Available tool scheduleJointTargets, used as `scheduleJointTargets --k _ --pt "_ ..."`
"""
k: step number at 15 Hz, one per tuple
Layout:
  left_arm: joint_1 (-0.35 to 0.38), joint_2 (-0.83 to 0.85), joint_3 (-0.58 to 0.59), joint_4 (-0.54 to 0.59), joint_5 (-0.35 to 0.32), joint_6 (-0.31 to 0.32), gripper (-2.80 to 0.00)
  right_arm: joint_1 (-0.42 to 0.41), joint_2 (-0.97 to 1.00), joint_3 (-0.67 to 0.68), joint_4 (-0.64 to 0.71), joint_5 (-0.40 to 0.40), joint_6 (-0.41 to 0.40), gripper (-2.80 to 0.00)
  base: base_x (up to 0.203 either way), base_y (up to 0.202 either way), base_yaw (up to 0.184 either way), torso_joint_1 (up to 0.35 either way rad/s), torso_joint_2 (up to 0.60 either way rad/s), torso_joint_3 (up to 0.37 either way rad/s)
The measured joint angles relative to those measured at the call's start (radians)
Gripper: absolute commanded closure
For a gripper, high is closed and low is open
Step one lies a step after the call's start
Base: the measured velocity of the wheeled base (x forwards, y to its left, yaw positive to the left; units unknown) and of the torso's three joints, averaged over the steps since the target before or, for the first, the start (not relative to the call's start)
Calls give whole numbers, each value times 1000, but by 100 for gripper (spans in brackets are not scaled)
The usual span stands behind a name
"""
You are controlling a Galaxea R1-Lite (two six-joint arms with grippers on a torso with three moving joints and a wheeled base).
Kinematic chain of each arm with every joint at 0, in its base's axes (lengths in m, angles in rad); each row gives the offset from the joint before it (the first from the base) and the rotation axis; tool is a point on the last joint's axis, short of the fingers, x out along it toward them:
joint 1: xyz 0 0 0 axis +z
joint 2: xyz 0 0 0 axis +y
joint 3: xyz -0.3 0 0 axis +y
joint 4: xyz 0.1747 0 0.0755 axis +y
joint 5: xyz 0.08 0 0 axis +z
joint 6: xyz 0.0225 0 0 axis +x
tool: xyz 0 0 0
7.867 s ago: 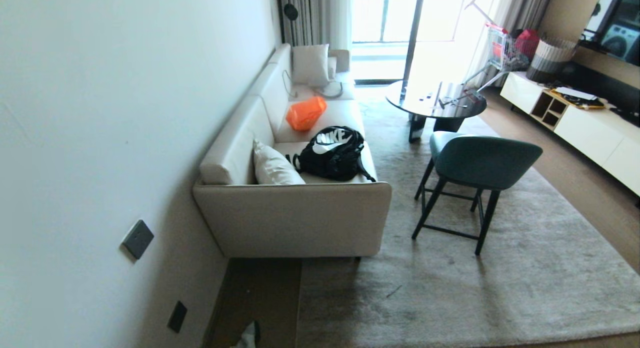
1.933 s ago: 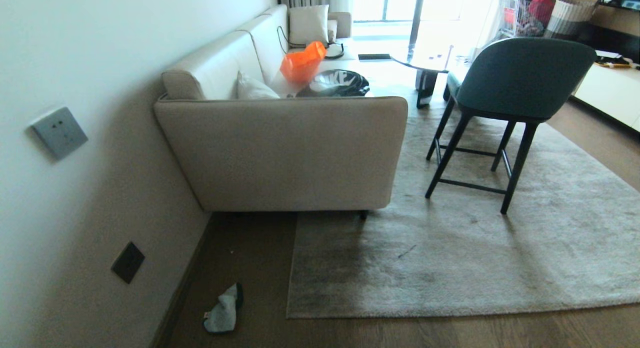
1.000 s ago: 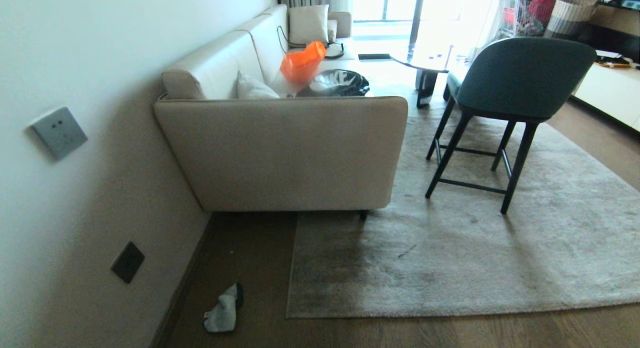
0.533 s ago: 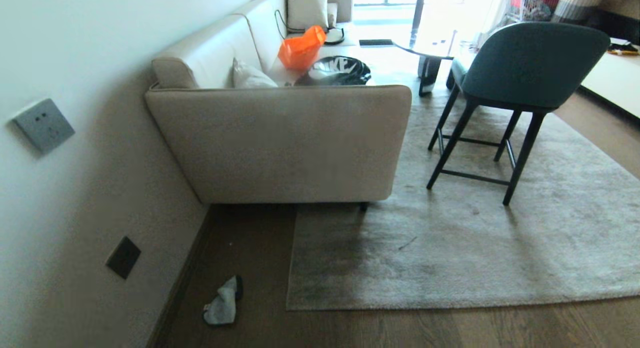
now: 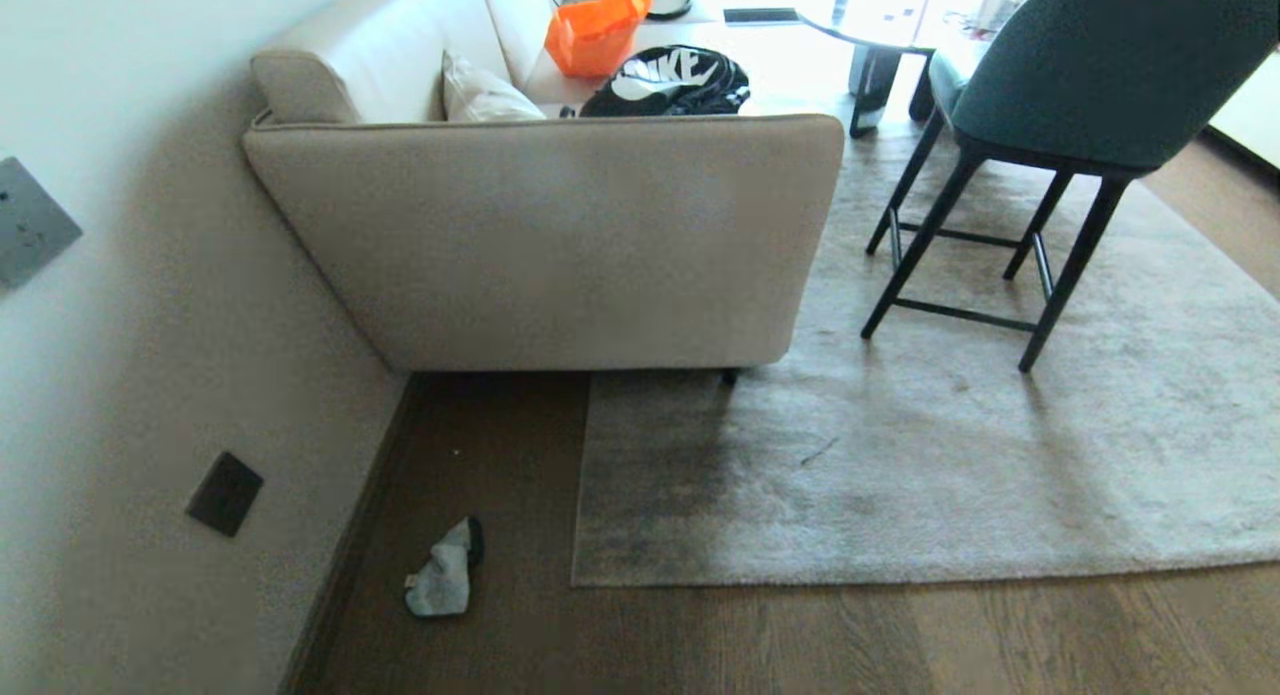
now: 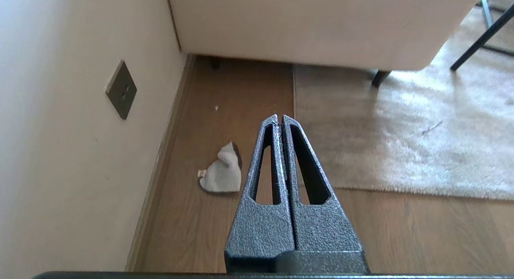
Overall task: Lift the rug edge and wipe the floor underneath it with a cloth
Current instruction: Pick up the rag
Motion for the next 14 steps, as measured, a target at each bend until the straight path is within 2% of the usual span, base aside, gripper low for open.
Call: scheduleJointTargets --k 14 --pt "0 0 0 0 0 -1 0 0 0 0 0 0 0 0 0 0 0 3 2 -197"
